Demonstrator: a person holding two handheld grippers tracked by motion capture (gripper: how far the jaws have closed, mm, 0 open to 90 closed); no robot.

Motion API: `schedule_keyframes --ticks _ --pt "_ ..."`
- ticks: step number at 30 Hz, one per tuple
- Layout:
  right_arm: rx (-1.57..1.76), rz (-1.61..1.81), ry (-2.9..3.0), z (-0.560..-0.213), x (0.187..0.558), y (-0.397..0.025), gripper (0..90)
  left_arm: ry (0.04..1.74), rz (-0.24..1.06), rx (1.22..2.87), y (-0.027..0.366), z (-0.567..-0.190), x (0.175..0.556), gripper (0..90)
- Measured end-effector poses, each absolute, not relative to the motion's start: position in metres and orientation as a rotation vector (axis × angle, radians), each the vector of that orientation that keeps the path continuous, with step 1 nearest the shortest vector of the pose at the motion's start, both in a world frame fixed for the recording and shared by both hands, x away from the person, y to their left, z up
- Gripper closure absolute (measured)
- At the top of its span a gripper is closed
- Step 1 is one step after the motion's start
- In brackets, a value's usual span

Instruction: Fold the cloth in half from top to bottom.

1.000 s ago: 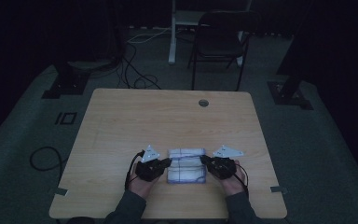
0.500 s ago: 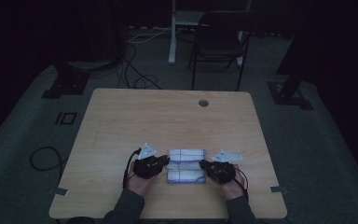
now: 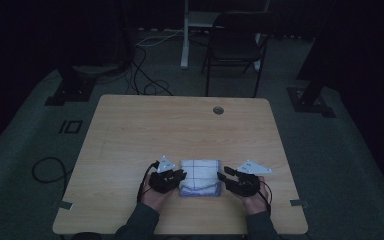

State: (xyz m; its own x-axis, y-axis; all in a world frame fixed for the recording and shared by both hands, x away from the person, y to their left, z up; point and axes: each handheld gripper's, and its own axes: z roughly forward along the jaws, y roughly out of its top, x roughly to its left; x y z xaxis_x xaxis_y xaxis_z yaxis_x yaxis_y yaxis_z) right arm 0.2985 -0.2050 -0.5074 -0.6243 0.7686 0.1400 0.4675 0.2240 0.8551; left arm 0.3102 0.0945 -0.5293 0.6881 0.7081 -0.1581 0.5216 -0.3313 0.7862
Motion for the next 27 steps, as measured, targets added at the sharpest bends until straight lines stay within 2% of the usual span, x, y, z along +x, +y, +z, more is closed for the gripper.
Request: schedule_keyframes --ticks 17,27 --pt "1.338 1.165 2.095 -0.533 0.338 -0.240 57.1 0.932 0.308 2.002 0.112 -0.536 0.294 71.2" --pt "1.417 1.117 2.057 -0.542 0.345 -0.253 57.1 1.061 0.385 2.003 0.138 -0.535 0.307 66.6"
